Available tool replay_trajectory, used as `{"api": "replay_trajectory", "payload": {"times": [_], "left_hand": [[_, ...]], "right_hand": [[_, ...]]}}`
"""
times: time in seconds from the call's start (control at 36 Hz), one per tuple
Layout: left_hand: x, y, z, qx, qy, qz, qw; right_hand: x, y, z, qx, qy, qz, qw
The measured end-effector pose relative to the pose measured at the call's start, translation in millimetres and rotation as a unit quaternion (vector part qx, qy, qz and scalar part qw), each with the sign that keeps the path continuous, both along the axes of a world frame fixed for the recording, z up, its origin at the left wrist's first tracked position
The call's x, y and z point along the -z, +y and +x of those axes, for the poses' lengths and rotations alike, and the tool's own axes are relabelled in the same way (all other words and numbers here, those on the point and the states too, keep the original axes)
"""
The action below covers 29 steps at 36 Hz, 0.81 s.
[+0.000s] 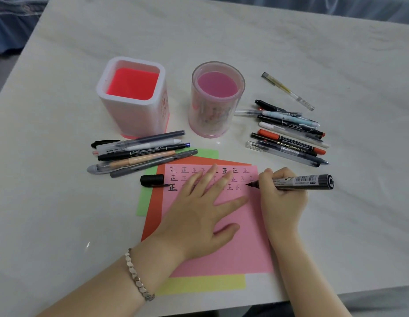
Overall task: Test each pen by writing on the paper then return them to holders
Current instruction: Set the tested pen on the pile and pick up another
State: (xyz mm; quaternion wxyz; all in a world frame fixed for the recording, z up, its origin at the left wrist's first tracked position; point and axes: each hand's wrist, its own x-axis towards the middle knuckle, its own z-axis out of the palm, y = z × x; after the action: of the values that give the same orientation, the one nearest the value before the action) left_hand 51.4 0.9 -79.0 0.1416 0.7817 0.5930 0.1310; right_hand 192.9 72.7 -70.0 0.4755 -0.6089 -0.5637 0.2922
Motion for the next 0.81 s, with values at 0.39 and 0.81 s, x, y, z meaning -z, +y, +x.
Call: {"api": "replay_trajectory", "payload": {"times": [0.39,0.81], "left_hand": [[-0.1,0.3,0.0,0.000,0.002,0.008,1.000],[1.2,0.6,-0.2,0.001,0.001,0.003,1.000]], "right_hand": [[-0.9,-1.0,-0.5,0.005,0.017,-0.011,1.000],[0.7,-0.5,-0.2,-0.015,0.020,-0.006,1.000]]}}
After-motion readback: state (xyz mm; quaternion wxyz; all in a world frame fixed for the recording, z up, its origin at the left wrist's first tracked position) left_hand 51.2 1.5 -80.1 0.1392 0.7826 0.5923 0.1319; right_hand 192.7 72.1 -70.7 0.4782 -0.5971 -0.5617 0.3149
